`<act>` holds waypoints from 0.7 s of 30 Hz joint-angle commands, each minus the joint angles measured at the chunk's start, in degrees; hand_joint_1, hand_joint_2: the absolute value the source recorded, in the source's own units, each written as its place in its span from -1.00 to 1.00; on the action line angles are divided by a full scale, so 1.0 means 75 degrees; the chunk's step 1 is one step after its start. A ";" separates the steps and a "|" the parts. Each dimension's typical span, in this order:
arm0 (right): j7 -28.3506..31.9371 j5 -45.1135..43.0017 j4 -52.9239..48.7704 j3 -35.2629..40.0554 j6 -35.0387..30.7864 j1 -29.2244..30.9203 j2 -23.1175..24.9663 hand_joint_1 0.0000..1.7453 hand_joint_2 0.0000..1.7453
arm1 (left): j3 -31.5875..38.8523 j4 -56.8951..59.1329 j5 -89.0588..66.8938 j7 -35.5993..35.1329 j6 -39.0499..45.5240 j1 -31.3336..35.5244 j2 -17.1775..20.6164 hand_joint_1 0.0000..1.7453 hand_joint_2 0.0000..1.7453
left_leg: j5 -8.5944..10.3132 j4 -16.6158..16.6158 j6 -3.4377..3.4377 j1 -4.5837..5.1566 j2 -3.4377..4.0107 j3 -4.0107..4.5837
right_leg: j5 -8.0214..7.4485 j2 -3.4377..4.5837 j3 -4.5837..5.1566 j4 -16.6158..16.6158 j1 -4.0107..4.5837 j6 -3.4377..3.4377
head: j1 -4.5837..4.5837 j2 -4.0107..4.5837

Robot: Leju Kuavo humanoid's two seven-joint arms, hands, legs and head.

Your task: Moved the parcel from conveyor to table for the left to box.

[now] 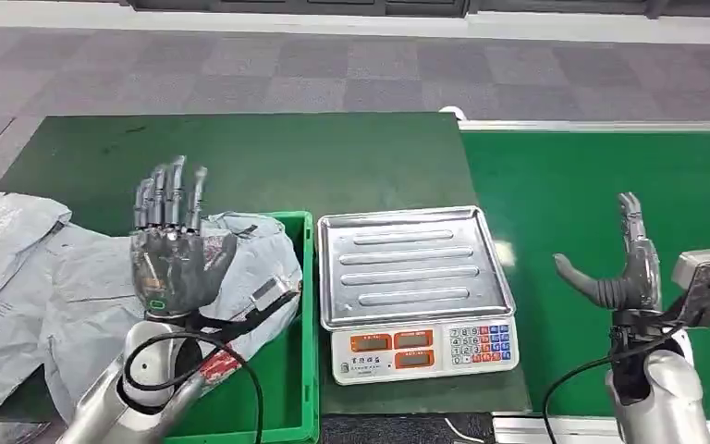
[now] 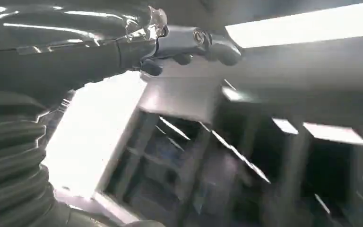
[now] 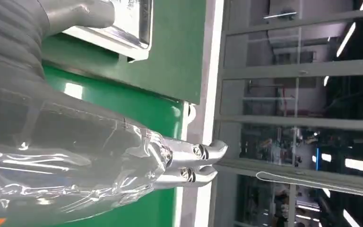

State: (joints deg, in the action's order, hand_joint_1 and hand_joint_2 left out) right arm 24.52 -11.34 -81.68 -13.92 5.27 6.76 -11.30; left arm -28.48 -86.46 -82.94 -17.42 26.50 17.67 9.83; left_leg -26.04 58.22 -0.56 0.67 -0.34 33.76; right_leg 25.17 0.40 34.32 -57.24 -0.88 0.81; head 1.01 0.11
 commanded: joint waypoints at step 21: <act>0.0068 0.0808 0.4799 0.3060 -0.0455 0.4748 0.1219 -1.00 1.00 | 0.1621 0.6392 0.9845 0.5590 -0.3148 0.4254 -0.3627 -1.00 1.00 | 0.0054 0.0007 0.0022 -0.0012 0.0040 0.0017 | -0.0073 0.0035 0.0019 -0.0002 0.0012 -0.0006 | -0.0003 0.0000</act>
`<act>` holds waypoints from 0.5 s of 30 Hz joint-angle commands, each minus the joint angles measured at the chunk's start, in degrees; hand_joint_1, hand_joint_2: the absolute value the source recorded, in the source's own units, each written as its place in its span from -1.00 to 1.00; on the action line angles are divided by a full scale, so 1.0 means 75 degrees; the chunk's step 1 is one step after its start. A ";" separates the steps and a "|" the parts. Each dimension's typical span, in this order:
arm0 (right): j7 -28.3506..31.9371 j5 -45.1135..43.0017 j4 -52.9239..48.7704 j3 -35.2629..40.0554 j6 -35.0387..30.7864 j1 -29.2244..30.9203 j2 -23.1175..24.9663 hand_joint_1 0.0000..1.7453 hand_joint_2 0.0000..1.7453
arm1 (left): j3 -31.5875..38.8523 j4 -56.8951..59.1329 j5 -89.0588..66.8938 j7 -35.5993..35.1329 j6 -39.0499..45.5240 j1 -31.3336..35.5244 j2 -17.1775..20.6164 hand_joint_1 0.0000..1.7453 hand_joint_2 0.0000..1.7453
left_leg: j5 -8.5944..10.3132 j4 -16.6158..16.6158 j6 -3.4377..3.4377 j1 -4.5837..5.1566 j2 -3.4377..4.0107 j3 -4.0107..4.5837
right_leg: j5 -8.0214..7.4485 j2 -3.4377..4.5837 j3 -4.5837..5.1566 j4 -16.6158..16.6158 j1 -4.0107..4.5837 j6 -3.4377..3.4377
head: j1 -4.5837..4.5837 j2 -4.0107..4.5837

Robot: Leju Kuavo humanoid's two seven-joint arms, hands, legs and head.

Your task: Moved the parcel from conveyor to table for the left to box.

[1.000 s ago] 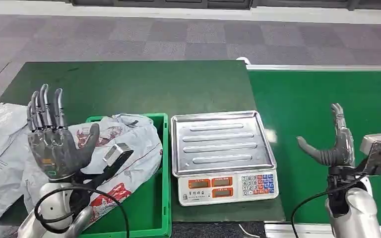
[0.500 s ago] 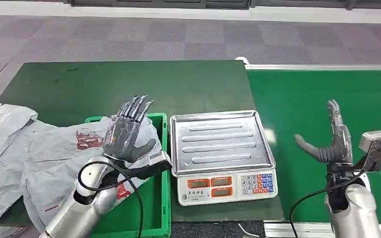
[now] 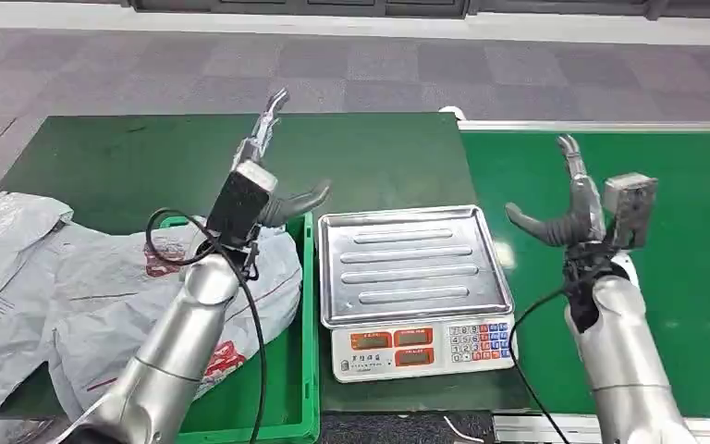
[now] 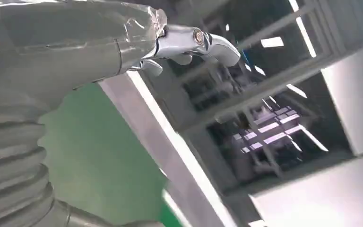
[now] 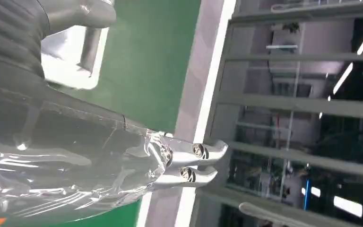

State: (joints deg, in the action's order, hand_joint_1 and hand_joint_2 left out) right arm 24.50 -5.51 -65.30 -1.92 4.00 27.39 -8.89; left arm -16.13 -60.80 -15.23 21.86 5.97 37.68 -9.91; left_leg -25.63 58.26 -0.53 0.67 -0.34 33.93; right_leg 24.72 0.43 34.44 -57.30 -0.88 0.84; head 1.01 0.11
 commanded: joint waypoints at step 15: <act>0.0569 0.0787 0.3999 0.1946 -0.1357 0.2185 0.1766 -1.00 1.00 | -0.1893 0.5416 0.3704 0.1367 0.0674 0.1821 -0.1346 -1.00 1.00 | 0.0009 -0.0005 0.0020 -0.0010 0.0014 -0.0011 | -0.0011 0.0013 -0.0001 0.0006 0.0010 -0.0008 | 0.0000 0.0000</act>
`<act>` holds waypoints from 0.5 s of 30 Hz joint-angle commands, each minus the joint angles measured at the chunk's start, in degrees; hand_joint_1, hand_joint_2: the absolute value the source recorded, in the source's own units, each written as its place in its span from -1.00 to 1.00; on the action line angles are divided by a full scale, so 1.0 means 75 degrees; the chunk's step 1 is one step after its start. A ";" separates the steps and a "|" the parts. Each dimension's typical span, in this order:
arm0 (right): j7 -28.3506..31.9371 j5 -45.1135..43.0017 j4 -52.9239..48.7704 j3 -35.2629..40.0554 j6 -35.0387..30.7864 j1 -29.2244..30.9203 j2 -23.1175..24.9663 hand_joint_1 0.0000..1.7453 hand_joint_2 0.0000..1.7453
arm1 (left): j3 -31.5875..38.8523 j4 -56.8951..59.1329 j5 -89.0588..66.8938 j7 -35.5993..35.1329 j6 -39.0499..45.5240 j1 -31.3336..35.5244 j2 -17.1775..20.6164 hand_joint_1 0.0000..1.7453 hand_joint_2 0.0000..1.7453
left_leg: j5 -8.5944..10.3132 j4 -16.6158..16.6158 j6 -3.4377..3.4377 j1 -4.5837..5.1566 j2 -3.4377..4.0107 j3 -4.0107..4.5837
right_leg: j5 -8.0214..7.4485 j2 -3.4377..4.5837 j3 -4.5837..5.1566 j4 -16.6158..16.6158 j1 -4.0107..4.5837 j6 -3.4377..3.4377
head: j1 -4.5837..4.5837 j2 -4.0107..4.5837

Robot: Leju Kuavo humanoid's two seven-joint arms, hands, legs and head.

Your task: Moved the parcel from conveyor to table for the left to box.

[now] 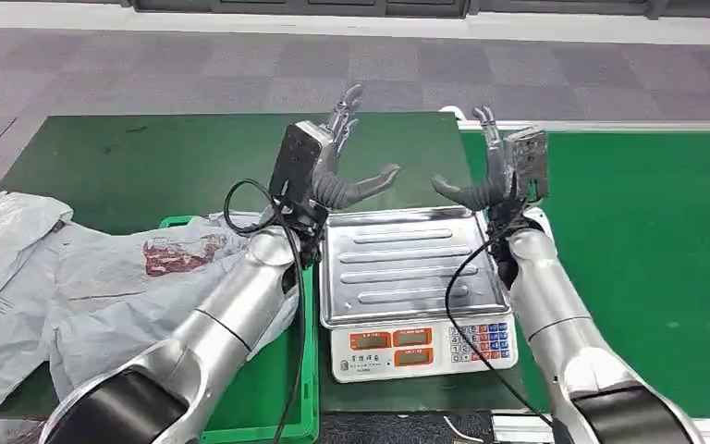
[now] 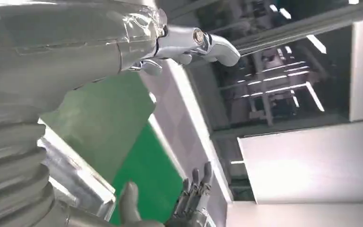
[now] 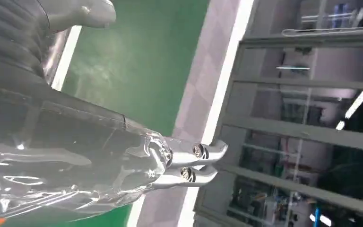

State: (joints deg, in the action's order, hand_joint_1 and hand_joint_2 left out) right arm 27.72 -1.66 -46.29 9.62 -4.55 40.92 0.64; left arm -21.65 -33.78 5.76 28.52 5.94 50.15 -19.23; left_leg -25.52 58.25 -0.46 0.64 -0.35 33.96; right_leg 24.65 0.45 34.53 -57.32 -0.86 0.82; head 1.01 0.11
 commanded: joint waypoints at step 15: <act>-0.0489 0.1590 -0.0551 -0.1138 -0.0469 -0.0793 0.0970 -1.00 1.00 | -0.2312 0.1500 0.0470 0.0794 0.1557 -0.0491 -0.0102 -1.00 1.00 | -0.0003 0.0002 0.0009 -0.0002 -0.0008 0.0018 | 0.0005 -0.0013 0.0016 0.0002 0.0002 -0.0003 | 0.0000 0.0000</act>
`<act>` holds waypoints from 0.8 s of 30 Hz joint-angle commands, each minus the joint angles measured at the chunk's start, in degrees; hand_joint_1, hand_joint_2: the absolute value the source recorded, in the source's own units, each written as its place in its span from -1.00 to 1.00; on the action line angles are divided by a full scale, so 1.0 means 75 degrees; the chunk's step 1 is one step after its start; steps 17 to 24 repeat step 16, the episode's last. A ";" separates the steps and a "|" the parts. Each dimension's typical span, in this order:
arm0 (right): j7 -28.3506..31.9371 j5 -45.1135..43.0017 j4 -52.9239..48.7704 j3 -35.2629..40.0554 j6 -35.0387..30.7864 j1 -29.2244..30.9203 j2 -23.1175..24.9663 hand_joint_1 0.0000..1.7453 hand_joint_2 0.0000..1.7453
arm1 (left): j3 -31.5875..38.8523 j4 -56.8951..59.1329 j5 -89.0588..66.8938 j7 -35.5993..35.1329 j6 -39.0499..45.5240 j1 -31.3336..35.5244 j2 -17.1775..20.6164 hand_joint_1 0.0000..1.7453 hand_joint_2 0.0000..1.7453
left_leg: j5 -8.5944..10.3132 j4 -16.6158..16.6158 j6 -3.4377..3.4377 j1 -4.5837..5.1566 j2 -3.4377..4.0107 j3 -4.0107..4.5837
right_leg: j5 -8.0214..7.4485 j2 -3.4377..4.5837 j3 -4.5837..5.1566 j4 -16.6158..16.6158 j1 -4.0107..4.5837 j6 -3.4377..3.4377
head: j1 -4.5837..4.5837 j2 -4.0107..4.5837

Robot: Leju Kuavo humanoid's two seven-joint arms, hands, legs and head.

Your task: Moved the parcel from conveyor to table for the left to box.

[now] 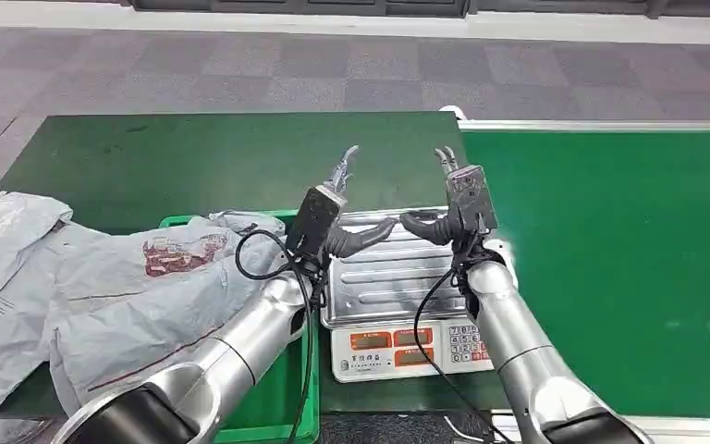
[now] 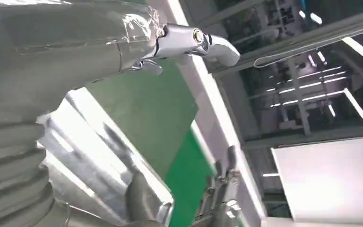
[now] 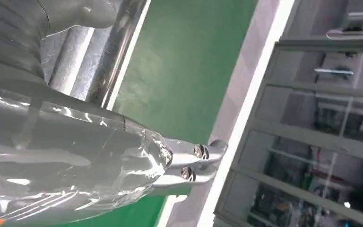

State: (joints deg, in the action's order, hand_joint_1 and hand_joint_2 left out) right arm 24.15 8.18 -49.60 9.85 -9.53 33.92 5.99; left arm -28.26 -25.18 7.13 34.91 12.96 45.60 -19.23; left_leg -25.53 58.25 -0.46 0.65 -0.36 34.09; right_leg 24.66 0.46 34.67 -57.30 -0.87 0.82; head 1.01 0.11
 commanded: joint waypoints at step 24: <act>0.0225 0.0396 -0.0081 -0.1335 0.0253 -0.0154 0.0193 -1.00 1.00 | -0.1232 0.0499 0.1050 0.0392 0.0620 0.0145 -0.0102 -1.00 1.00 | -0.0003 -0.0001 0.0012 -0.0007 -0.0002 -0.0005 | 0.0001 -0.0009 -0.0006 0.0006 0.0008 -0.0006 | 0.0000 0.0000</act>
